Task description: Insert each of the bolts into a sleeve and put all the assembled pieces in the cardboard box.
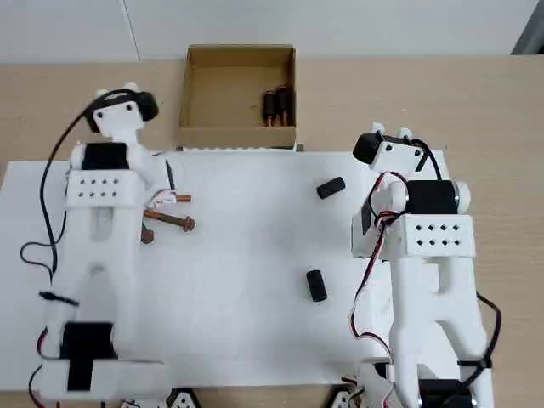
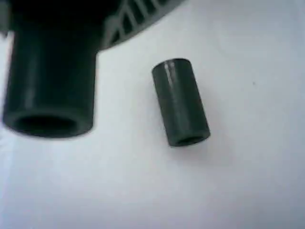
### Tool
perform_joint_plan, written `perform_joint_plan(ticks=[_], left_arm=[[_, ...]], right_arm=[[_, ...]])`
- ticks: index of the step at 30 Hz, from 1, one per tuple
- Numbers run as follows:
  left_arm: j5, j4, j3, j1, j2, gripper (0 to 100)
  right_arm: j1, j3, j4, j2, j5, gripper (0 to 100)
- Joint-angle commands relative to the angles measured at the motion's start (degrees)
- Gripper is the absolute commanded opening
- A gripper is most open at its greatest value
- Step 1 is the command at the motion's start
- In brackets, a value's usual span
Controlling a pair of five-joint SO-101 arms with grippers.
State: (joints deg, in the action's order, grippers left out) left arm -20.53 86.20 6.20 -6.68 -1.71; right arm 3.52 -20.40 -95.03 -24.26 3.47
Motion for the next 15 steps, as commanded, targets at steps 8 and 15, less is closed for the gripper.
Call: perform_joint_plan(ticks=[8,15], left_arm=[[-15.03,0.79,-8.4,-3.16,4.57,1],[-29.19,-2.02,-8.13,-0.18,4.75,1]], right_arm=[[-0.57,0.26,0.92,-2.33,0.62,0.3],[-0.57,0.26,2.42,-2.33,0.44,0.3]])
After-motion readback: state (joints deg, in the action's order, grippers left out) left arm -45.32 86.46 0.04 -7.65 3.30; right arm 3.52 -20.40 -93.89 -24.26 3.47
